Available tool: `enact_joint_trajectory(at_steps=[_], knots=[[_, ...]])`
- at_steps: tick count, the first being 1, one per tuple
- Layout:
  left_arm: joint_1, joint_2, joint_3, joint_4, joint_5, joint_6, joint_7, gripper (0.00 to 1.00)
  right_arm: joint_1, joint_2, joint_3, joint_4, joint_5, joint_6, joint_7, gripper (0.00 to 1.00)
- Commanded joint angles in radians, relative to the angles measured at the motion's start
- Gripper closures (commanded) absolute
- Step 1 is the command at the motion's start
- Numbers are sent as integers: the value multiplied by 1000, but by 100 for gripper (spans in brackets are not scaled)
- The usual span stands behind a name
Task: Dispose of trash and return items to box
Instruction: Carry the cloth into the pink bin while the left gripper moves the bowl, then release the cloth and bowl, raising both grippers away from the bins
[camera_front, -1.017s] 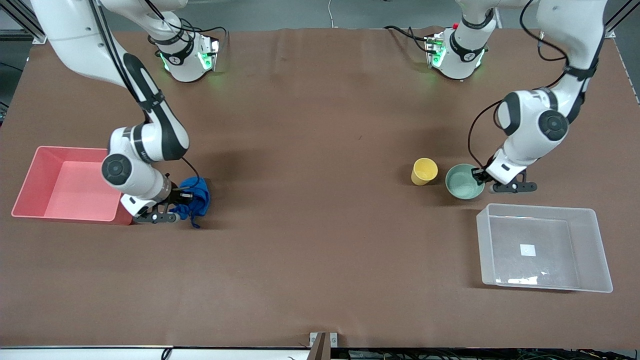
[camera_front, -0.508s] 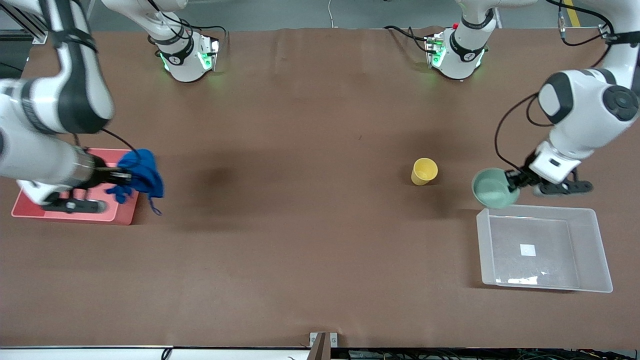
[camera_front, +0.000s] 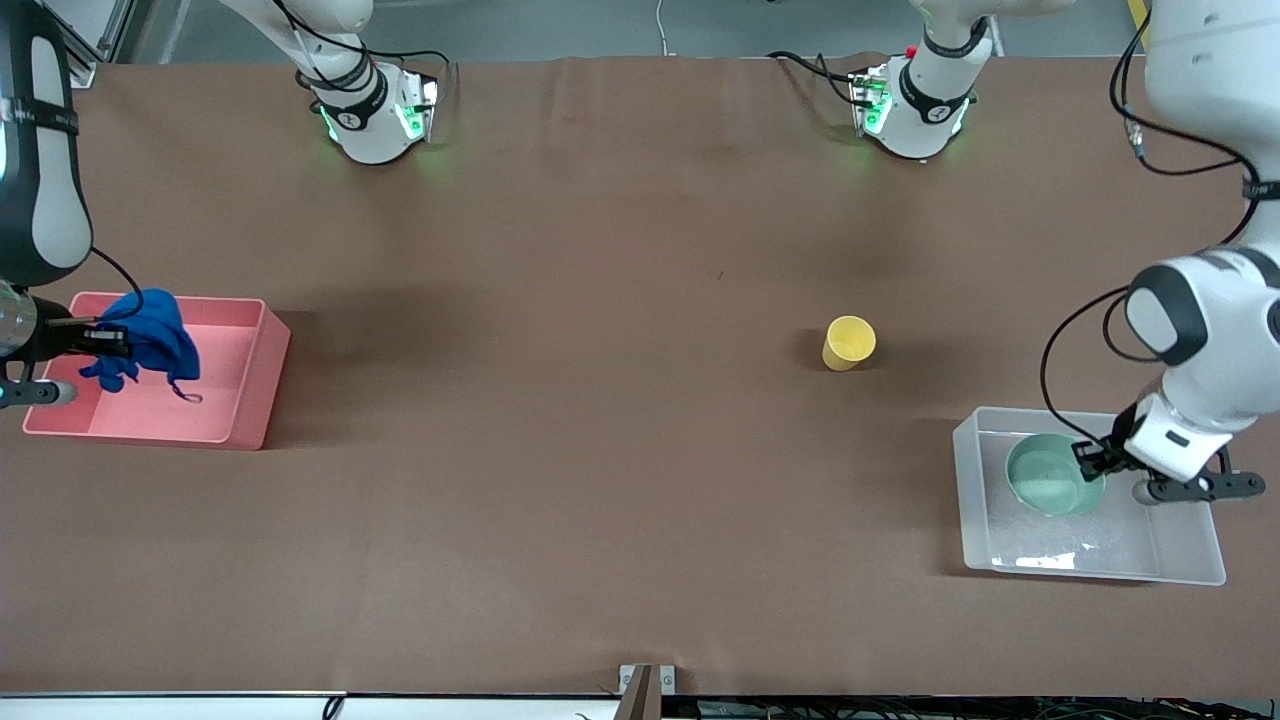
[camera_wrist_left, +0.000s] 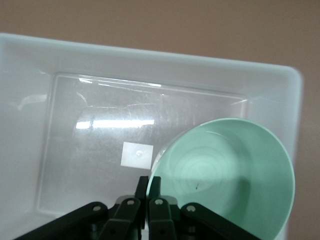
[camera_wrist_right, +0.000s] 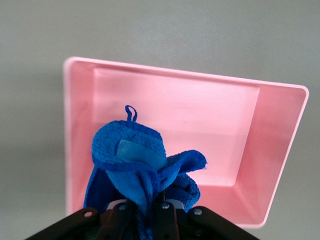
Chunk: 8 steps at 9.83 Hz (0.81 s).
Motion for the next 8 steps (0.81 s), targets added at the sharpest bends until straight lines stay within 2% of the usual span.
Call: enact_joint_trajectory(at_steps=[1, 3, 4, 5, 6, 7, 8], knots=[[-3, 131, 37, 48, -122, 1, 117, 99, -75, 12, 22, -133, -30, 187, -85, 99], [19, 174, 38, 37, -178, 18, 194, 94, -115, 75, 22, -233, -30, 397, -102, 97], [29, 173, 37, 21, -183, 18, 223, 90, -130, 82, 23, -265, -30, 445, -102, 95], [31, 166, 38, 19, -183, 15, 227, 69, -128, 103, 23, -264, -30, 456, -102, 67], [33, 156, 38, 22, -172, 13, 230, 3, -123, 124, 26, -255, -30, 467, -102, 5], [33, 99, 37, 16, -171, 0, 233, 0, -109, 126, 28, -255, -30, 476, -102, 0], [28, 44, 35, 14, -169, -48, 225, 0, -103, 125, 28, -252, -30, 477, -102, 0]])
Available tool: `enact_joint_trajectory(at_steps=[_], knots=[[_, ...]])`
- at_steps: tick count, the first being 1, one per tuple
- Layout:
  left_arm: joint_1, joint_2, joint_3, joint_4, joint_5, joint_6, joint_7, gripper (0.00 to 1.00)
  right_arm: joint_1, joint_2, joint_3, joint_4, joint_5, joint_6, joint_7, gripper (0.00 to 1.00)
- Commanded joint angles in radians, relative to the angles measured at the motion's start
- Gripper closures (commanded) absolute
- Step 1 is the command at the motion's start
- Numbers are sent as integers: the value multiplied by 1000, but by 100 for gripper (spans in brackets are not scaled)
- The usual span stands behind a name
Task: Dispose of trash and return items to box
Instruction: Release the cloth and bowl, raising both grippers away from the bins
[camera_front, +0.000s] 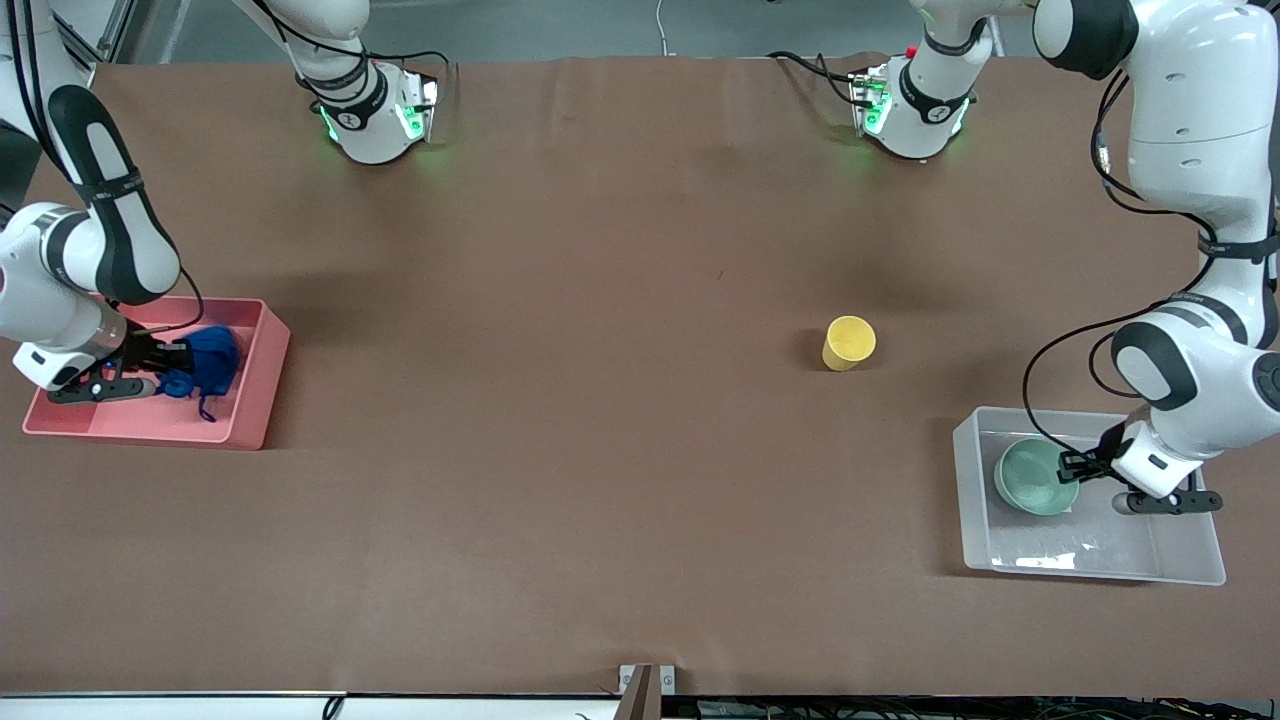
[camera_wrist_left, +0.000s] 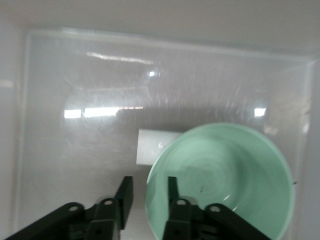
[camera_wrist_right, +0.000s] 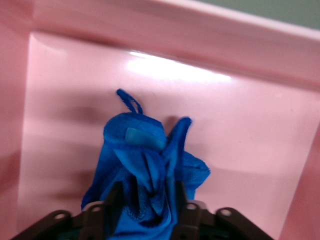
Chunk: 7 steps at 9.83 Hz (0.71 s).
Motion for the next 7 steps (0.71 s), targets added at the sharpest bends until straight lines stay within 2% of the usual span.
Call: enact_joint_trajectory(at_steps=[1, 2, 3, 4, 5, 7], knots=[[-8, -132, -7, -28, -4, -122, 8, 0, 1, -24, 12, -5, -18, -6, -1, 0], [-16, -206, -13, -57, -3, -161, 5, 0, -1, -72, 16, -3, -18, -21, -3, 0], [-13, -295, -51, -127, 29, -171, -3, 0, 16, -150, 26, 7, -17, -70, 2, 0], [-11, -373, -92, -195, 116, -172, -61, 0, 53, -212, 35, 85, -8, -238, 14, 0], [-10, -439, -157, -262, 204, -172, -163, 0, 97, -234, 36, 192, 1, -413, 61, 0], [-7, -547, -276, -403, 335, -171, -355, 0, 153, -272, 37, 343, 81, -622, 158, 0]])
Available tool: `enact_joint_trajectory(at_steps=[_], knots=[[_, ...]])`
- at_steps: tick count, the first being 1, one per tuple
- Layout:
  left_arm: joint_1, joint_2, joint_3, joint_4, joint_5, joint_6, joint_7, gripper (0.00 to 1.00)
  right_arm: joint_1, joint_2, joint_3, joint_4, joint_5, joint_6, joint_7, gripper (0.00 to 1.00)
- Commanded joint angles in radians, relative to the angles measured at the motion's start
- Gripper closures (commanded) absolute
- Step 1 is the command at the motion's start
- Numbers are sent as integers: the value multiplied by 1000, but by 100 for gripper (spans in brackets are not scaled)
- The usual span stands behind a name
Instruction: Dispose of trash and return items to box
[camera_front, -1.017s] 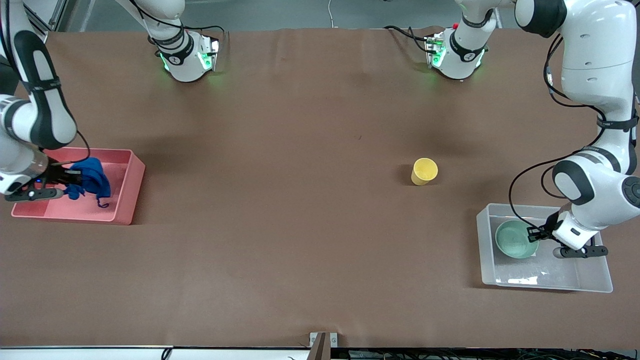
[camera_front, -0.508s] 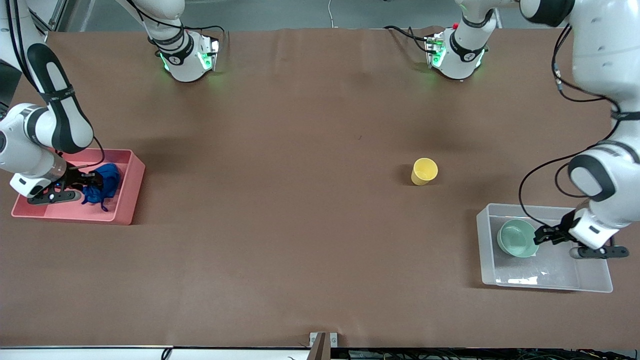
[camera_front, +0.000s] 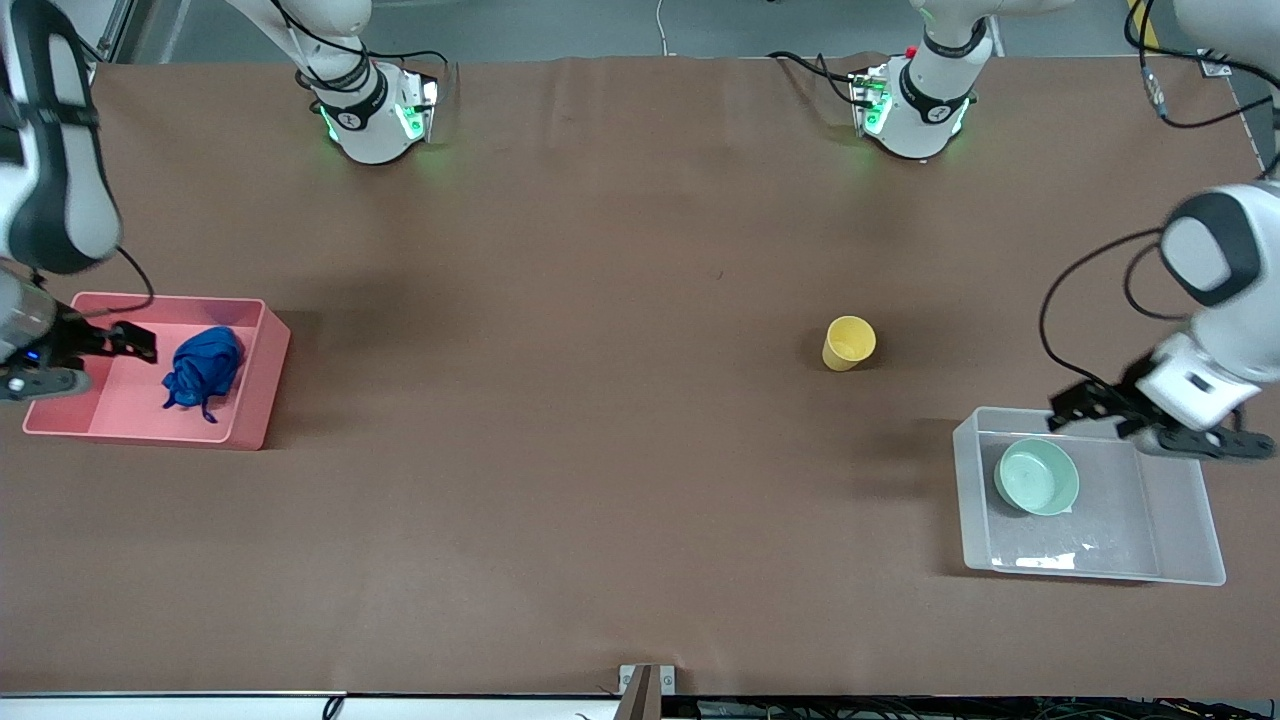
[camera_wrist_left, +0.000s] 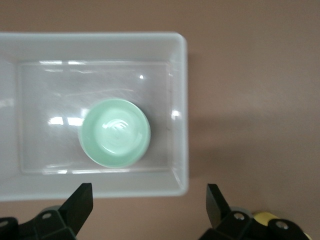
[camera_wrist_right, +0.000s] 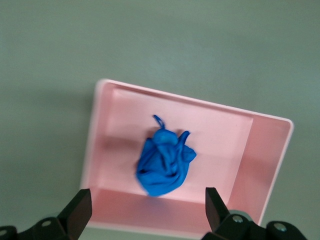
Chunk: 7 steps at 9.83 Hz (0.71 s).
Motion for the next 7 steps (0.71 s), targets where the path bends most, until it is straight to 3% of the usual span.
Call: enact_joint_trajectory(at_steps=[1, 3, 4, 7], knots=[[3, -82, -109, -197, 63, 27, -102, 0, 63, -59, -1, 99, 37, -155, 170, 0], [2, -70, -187, -282, 63, 74, -113, 0, 158, -130, -3, 107, 50, -217, 365, 0], [0, -45, -217, -320, 63, 143, -115, 0, 244, -145, -44, 149, 61, -254, 427, 0], [-4, 50, -267, -340, 63, 211, -119, 5, 375, -138, -256, 362, 66, -470, 324, 0]])
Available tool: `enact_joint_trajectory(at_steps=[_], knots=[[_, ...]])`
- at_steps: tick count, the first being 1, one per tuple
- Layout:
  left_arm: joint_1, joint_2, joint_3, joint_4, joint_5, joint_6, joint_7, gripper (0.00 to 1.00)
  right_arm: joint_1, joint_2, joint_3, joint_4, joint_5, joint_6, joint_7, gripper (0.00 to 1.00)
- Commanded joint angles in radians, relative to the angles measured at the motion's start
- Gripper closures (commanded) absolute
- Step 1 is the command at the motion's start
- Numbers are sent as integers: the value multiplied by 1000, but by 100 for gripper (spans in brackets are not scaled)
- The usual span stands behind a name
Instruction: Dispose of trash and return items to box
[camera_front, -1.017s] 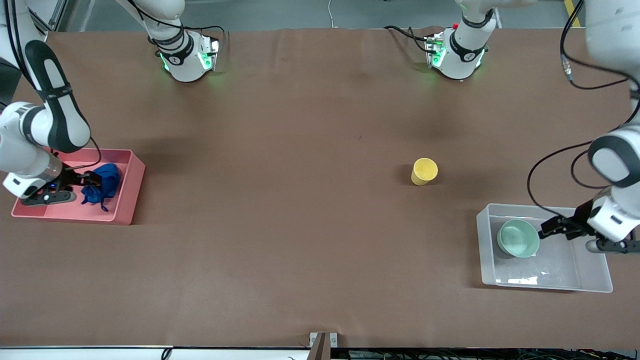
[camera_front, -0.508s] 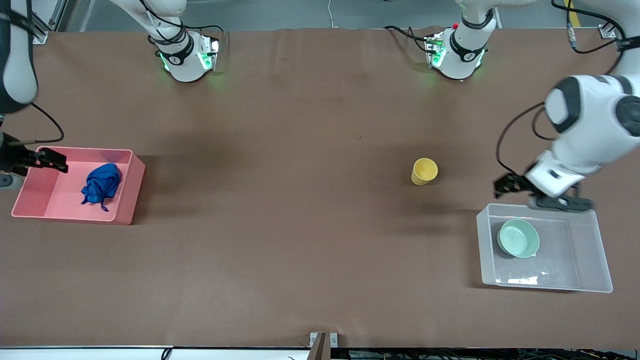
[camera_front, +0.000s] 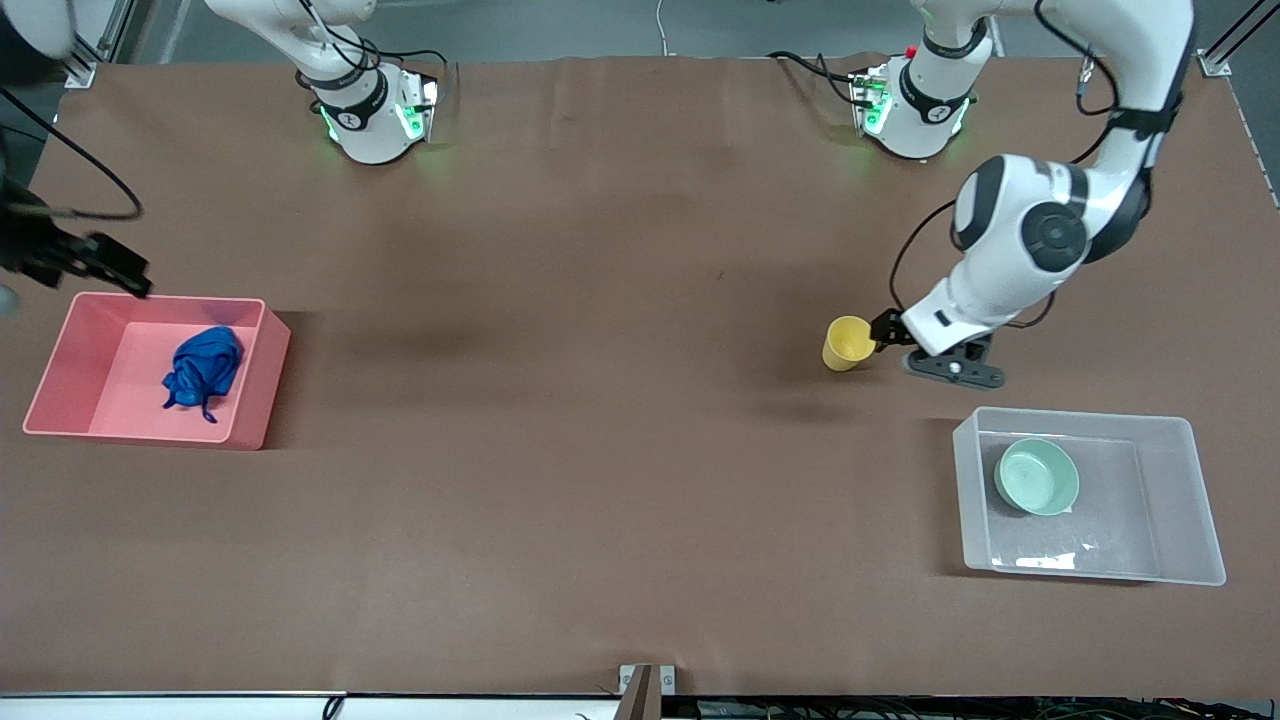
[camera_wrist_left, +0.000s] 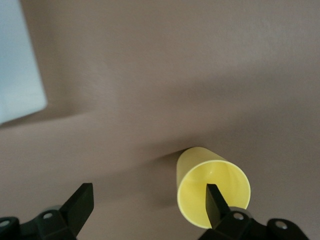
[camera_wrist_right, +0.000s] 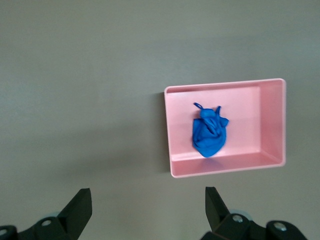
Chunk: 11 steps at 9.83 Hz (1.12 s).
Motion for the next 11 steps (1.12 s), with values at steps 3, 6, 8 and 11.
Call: enact_joint_trajectory(at_steps=[3, 6, 8, 11], knots=[[0, 137, -45, -16, 21, 50, -11, 40, 26, 7, -108, 69, 17, -76, -137, 0], [5, 161, -62, -21, 21, 104, -8, 99, -36, 7, -41, 71, 18, -76, -137, 0], [11, 117, -62, -42, 21, 99, 6, 100, -34, 7, -38, 71, 33, -73, -130, 0], [32, 31, 5, 6, 21, 81, 108, 100, -37, 8, -41, 69, 87, -33, -130, 0]])
